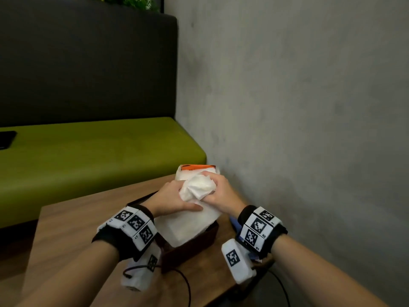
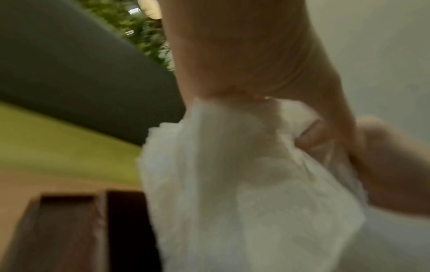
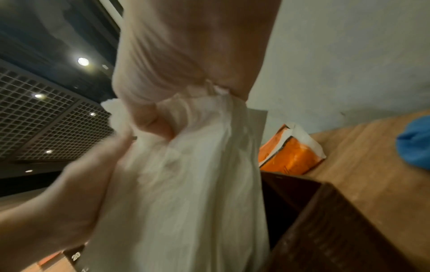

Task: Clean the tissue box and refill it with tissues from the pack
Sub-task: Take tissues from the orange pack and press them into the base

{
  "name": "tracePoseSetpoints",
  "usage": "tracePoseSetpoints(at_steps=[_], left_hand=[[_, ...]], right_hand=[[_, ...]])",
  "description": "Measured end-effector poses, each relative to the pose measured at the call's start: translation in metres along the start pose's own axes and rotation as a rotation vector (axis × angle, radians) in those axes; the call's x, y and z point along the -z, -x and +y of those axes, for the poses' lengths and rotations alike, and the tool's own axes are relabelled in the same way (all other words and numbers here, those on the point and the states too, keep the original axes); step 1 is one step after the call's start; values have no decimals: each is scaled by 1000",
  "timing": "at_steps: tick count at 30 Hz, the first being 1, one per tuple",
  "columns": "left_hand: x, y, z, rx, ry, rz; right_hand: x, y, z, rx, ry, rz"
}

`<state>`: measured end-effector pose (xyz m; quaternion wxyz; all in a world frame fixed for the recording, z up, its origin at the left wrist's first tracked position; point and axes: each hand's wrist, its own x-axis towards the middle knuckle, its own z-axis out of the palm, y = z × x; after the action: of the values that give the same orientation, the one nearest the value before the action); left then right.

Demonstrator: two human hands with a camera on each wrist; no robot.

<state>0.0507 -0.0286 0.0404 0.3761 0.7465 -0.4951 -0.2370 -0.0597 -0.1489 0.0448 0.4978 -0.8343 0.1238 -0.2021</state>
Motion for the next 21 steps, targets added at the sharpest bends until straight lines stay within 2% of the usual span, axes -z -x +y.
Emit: tracePoseSetpoints(at_steps=[3,5,7,9,13,18,21], left_hand=[[-3,-3,-3,109,245,20],[-5,-4,-5,155,480,114],[-4,-3,-3,208,717,259],[-4,-4,-5,267,896,308],[-18,-8,0,291,957,294],[-18,-8,-1,318,1070,406],[-23,-9,-6,360,1037,385]], right_hand=[[4,-10,6,13,-32,30],[-1,-11,9,-128,-203,179],[-7,-8,15,-281,-392,267],[-15,-5,24,-367,-531,193],[-30,-1,18,-443,-649,97],[-35,-4,17,-465,-592,107],[-40,-4,14,-474,-506,49]])
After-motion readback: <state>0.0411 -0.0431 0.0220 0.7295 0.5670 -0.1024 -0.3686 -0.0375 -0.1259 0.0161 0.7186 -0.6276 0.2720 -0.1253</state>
